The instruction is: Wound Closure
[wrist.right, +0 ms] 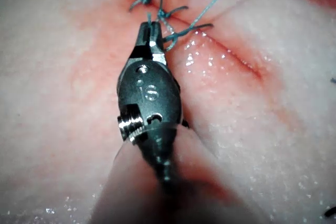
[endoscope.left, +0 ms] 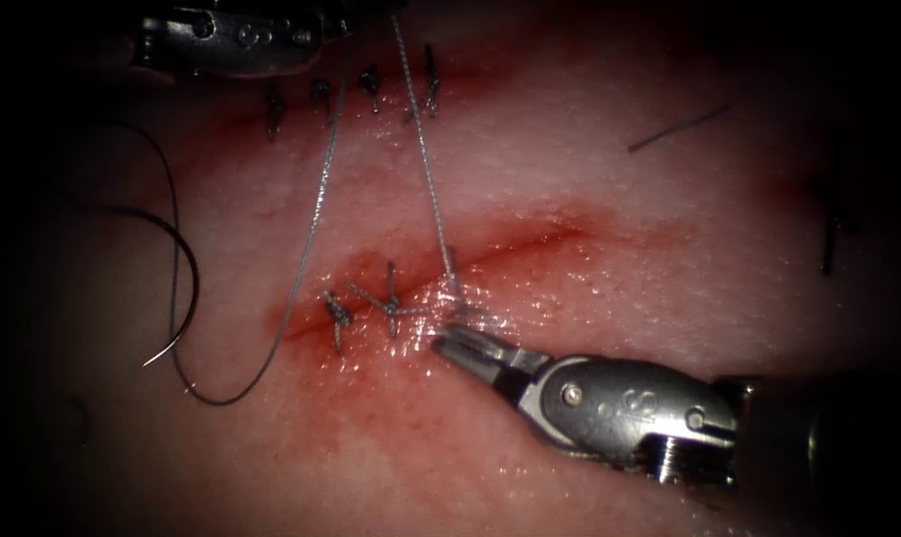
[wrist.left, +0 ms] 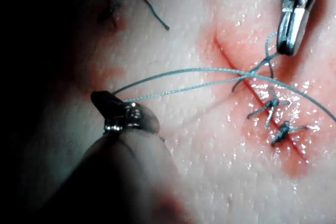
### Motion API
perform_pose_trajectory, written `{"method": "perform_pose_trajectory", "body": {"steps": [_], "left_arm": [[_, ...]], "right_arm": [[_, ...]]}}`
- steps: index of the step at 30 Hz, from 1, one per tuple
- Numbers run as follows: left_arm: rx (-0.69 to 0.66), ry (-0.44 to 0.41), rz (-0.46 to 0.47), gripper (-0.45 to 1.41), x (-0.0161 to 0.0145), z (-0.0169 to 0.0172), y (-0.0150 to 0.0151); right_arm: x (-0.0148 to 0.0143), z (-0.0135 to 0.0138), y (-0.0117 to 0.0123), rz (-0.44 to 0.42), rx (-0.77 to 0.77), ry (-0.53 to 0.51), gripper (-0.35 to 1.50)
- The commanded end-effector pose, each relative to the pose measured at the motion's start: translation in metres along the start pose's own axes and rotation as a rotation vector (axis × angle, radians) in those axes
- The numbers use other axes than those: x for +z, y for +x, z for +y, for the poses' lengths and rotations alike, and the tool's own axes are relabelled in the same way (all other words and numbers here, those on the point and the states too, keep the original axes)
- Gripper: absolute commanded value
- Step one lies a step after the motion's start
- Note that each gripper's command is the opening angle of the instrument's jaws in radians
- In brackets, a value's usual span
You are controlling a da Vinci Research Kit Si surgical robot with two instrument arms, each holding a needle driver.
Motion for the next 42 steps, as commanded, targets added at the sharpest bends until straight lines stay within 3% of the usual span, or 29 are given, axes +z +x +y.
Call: {"method": "perform_pose_trajectory", "body": {"steps": [1,6,12,20,28,30,42], "left_arm": [[-0.002,0.007,-0.011,-0.45,0.001,0.0003,0.0],[0.074,0.043,-0.086,-0.45,0.0022,-0.0016,-0.0004],[0.15,0.085,-0.1,-0.45,0.0021,-0.0018,0.0003],[0.174,0.221,-0.142,-0.45,-0.0003,-0.0038,-0.0006],[0.169,0.349,-0.179,-0.45,-0.0034,-0.0087,-0.0013],[0.156,0.359,-0.189,-0.45,-0.0039,-0.0103,-0.0014],[0.18,0.368,-0.218,-0.45,-0.0027,-0.0121,-0.002]], "right_arm": [[0.0006,-0.0005,-0.0008,0.001,0.0,0.0,-0.35],[0.0003,-0.0009,-0.0009,0.001,-0.001,0.006,-0.35],[-0.0001,-0.0013,-0.0009,0.0,-0.003,0.012,-0.35],[-0.0014,-0.0021,-0.0011,0.0,-0.007,0.02,-0.35],[-0.0031,-0.0033,-0.0013,-0.002,-0.012,0.028,-0.35],[-0.0038,-0.0036,-0.0016,-0.006,-0.016,0.032,-0.35],[-0.0059,-0.0056,-0.004,-0.044,-0.047,0.051,-0.35]]}}
